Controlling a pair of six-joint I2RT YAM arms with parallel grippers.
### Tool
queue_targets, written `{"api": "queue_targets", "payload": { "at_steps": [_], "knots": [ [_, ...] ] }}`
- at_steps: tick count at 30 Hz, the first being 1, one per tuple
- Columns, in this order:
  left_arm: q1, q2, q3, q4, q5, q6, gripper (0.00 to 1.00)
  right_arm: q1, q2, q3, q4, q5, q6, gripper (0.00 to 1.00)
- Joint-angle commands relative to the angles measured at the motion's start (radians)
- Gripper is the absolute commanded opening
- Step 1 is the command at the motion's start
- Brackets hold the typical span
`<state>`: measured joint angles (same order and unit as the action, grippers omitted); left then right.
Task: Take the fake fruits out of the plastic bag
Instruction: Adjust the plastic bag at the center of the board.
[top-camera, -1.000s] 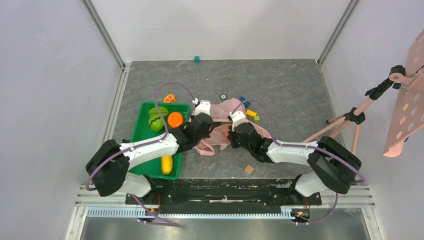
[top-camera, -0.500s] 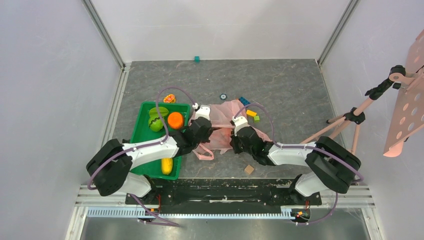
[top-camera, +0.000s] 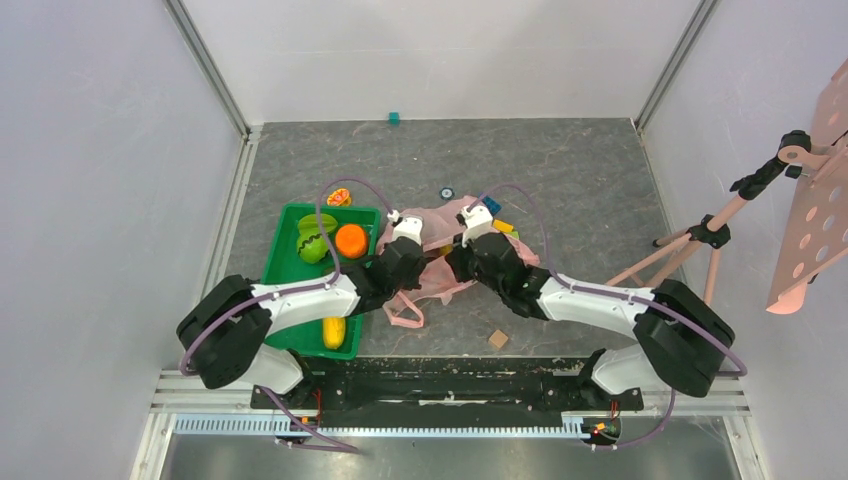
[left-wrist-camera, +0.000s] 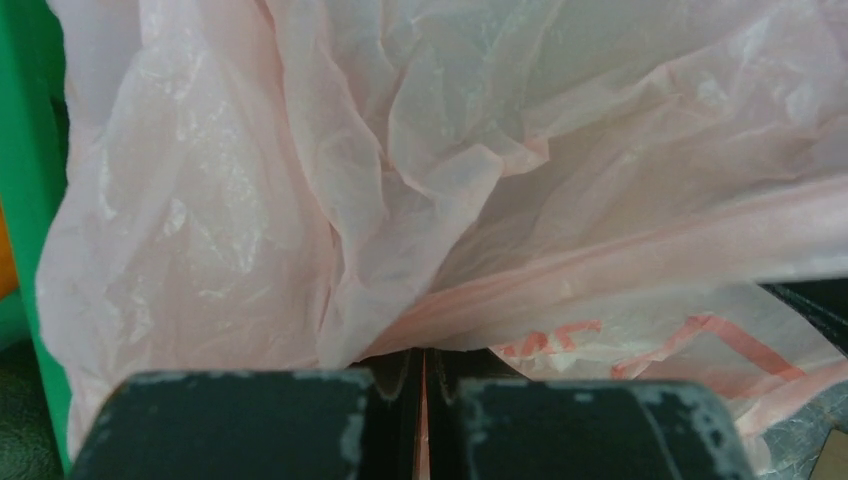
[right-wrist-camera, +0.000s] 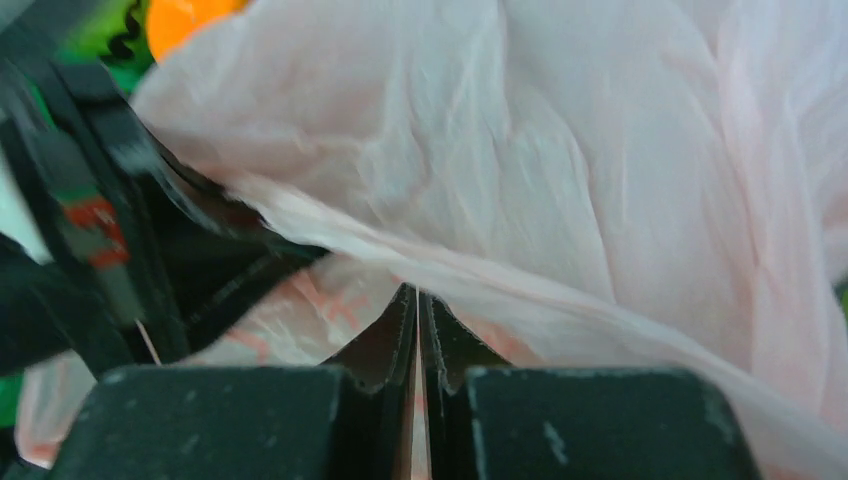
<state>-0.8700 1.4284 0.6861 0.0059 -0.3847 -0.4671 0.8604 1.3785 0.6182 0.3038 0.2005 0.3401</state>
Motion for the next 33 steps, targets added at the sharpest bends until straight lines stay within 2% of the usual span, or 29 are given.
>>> {"api": "queue_targets", "payload": {
  "at_steps": [1, 6, 10, 21, 33],
  "knots": [
    [0.005, 0.022, -0.005, 0.055, 0.045, -0.029, 0.02, 0.002, 0.059, 0.108, 0.014, 0.028, -0.014, 0.05],
    [0.002, 0.043, -0.018, 0.093, 0.12, -0.007, 0.02, 0.002, 0.167, 0.197, 0.033, 0.012, -0.026, 0.03],
    [0.0, 0.047, -0.037, 0.117, 0.136, -0.003, 0.02, 0.002, 0.225, 0.208, 0.037, -0.001, -0.026, 0.0],
    [0.0, 0.037, -0.058, 0.14, 0.11, -0.018, 0.02, 0.002, 0.19, 0.055, -0.011, 0.022, 0.041, 0.0],
    [0.0, 0.043, -0.062, 0.15, 0.097, -0.013, 0.02, 0.003, 0.147, -0.111, 0.055, 0.039, 0.102, 0.0]
  ]
}}
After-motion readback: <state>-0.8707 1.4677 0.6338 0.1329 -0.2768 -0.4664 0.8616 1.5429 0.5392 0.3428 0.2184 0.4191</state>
